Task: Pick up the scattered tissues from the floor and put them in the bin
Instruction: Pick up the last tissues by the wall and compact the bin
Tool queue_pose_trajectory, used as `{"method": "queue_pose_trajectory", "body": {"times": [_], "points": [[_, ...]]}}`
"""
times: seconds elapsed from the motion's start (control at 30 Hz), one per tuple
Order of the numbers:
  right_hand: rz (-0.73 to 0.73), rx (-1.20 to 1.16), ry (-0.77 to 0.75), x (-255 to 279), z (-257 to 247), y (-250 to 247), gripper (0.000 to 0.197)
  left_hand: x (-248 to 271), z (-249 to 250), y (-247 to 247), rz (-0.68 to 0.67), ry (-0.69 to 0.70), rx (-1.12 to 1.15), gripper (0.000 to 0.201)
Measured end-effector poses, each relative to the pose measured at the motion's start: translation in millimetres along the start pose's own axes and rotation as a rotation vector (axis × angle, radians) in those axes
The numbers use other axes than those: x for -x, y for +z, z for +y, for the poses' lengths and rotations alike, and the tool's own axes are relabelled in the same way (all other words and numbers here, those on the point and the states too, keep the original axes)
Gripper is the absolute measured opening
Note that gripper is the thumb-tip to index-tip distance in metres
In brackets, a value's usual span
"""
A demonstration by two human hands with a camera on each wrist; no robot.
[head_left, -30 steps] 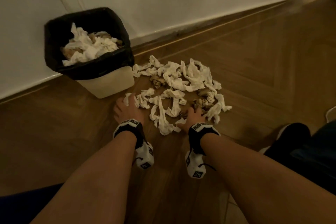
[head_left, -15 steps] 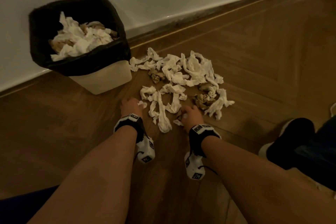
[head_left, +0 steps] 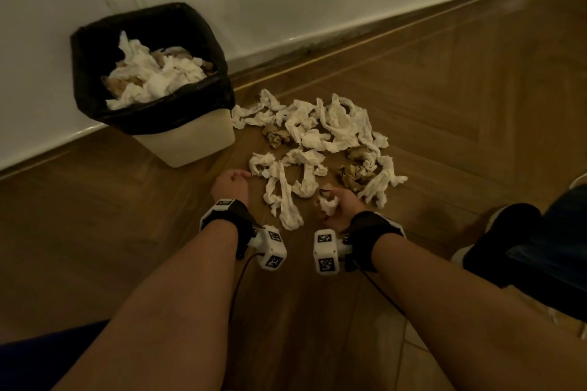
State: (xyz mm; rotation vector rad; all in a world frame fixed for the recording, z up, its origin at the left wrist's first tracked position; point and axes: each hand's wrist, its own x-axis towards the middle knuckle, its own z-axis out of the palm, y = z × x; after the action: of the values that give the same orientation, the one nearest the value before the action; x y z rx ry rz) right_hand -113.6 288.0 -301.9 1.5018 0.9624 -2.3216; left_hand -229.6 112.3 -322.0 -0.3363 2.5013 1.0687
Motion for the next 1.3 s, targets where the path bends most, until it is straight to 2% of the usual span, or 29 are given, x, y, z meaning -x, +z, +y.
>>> {"method": "queue_pose_trajectory", "body": {"times": [0.07, 0.13, 0.23, 0.37, 0.47, 0.53, 0.67, 0.77, 0.83, 0.97, 1.1, 1.2, 1.3], "points": [[-0.091, -0.128, 0.022, 5, -1, -1, 0.047, -1, -2, -4, -0.033, 0.002, -0.005, 0.039], [-0.102, -0.154, -0.015, 9, -2, 2, 0.051, -1, -3, -7, -0.082, -0.01, 0.002, 0.039], [0.038, -0.069, -0.032, 12, -6, 7, 0.029, -2, 0, -10, -0.139, -0.065, 0.041, 0.037], [0.045, 0.02, -0.017, 26, -8, 14, 0.026, -2, 4, -18, -0.2, -0.159, 0.084, 0.047], [-0.02, -0.026, -0.011, 38, -12, 19, 0.039, 0, 11, -23, -0.278, -0.15, 0.108, 0.051], [-0.067, -0.052, -0.051, 44, -16, 23, 0.036, 8, 19, -28, -0.338, -0.132, 0.247, 0.051], [-0.21, -0.065, -0.104, 57, -28, 40, 0.036, 25, 33, -49, -0.419, -0.071, 0.354, 0.051], [-0.246, 0.048, -0.124, 64, -40, 64, 0.031, 44, 40, -72, -0.504, -0.091, 0.566, 0.045], [-0.218, 0.16, -0.162, 66, -49, 88, 0.032, 57, 47, -90, -0.516, -0.022, 0.551, 0.042], [-0.127, 0.583, -0.346, 75, -77, 150, 0.038, 57, 65, -134, -0.312, 0.274, 0.375, 0.033], [-0.161, 0.941, -0.653, 92, -106, 216, 0.042, 45, 97, -177, 0.018, 0.462, 0.443, 0.027], [-0.157, 0.976, -0.827, 99, -124, 259, 0.041, 26, 123, -209, 0.22, 0.555, 0.365, 0.031], [-0.118, 0.988, -0.983, 98, -138, 295, 0.041, 2, 140, -235, 0.232, 0.57, 0.165, 0.035]]}}
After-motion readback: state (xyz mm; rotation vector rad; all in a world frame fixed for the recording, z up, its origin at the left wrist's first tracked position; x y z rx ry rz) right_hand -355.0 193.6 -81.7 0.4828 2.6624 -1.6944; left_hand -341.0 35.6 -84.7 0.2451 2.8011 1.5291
